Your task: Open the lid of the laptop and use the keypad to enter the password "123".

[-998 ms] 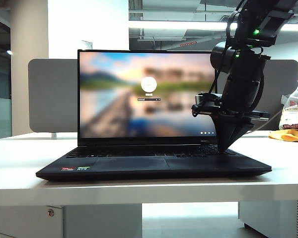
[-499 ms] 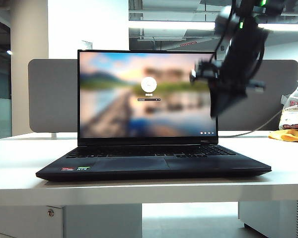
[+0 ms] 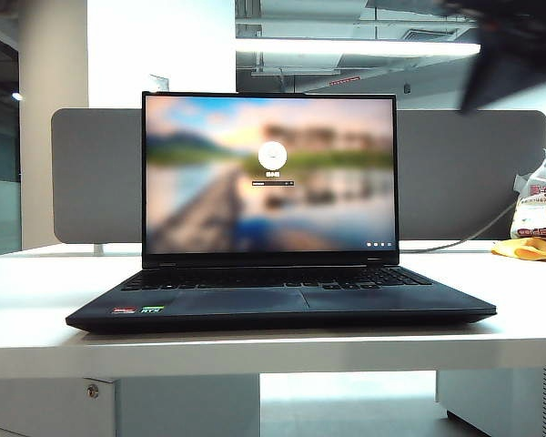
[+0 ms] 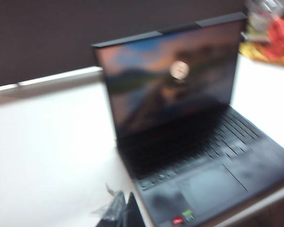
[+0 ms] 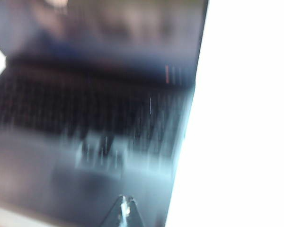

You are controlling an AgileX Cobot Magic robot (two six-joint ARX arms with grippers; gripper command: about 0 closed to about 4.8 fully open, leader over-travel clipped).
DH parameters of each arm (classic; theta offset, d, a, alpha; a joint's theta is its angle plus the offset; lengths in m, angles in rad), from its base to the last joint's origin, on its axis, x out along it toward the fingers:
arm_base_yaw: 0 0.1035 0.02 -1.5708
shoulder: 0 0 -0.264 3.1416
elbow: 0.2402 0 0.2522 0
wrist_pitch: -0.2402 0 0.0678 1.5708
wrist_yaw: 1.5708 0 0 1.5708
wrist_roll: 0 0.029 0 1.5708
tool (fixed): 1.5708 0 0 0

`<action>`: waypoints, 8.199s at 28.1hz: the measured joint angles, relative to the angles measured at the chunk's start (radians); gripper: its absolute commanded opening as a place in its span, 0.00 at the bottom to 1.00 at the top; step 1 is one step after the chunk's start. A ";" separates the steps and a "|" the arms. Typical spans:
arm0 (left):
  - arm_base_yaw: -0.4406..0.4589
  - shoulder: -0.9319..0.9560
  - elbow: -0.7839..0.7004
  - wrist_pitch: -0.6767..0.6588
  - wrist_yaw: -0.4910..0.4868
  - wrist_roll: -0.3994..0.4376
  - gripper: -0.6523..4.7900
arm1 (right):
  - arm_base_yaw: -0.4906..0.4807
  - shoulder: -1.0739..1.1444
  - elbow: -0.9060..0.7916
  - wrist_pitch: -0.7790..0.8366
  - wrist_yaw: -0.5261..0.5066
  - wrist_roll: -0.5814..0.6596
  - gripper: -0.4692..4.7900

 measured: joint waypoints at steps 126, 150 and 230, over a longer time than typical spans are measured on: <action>0.698 -0.353 -0.865 0.600 0.398 -0.108 0.11 | 0.000 -0.329 -0.343 0.085 0.003 0.047 0.09; 0.698 -0.353 -0.865 0.599 0.399 -0.108 0.11 | -0.358 -1.008 -0.806 0.576 0.040 0.018 0.09; 0.698 -0.353 -0.865 0.598 0.399 -0.108 0.11 | -0.252 -1.058 -0.829 0.224 0.162 -0.047 0.09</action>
